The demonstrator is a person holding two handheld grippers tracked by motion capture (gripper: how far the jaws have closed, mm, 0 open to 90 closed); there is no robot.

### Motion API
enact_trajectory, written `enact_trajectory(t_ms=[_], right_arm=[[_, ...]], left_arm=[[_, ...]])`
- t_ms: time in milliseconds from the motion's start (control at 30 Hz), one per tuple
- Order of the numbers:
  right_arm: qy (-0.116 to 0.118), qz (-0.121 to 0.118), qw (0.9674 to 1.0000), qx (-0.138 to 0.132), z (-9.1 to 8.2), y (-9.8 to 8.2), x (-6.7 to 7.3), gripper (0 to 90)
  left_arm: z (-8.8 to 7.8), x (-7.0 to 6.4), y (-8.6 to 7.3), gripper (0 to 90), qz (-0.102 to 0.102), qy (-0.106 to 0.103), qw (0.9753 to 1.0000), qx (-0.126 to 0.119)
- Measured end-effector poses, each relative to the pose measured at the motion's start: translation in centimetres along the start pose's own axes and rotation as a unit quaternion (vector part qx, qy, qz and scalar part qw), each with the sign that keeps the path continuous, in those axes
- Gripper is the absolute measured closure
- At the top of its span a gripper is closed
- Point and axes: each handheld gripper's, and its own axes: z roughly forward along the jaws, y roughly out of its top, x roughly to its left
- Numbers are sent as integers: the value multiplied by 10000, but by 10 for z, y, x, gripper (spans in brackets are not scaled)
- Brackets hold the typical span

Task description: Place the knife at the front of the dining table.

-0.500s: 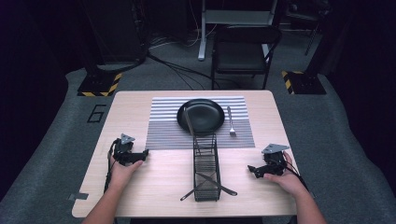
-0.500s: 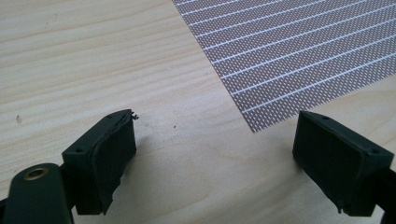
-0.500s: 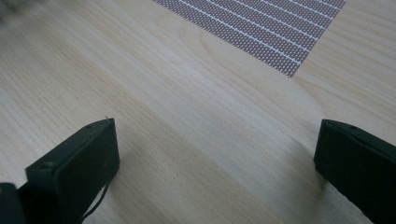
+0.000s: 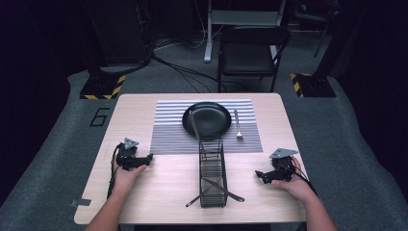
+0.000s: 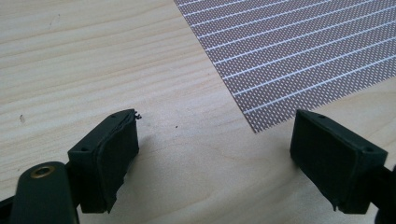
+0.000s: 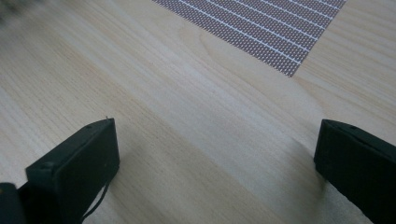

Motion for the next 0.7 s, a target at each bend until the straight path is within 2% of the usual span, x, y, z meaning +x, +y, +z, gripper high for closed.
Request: enact_trajectory(t_ms=[233,367,400,433,500,533,600,700], right_arm=[[1,0,10000,1,0,0,0,0],[1,-3,10000,-1,0,0,0,0],[1,-1,10000,1,0,0,0,0],[1,-2,10000,0,0,0,0,0],[1,-1,10000,0,0,0,0,0],[0,0,10000,0,0,0,0,0],[1,-1,10000,0,0,0,0,0],[0,-1,10000,0,0,0,0,0]], left_arm=[[-1,0,0,200,-26,-12,10000,-19],[-2,1,0,243,4,-113,9999,-75],[-3,2,0,262,8,-206,9998,-60],[-4,1,0,279,-79,-260,9996,-75],[-8,0,2,375,-275,-460,9986,-9],[-8,-1,2,403,-319,-449,9985,-47],[-12,-3,3,404,-267,-409,9988,-55],[-18,-7,6,439,-294,-513,9982,-114]])
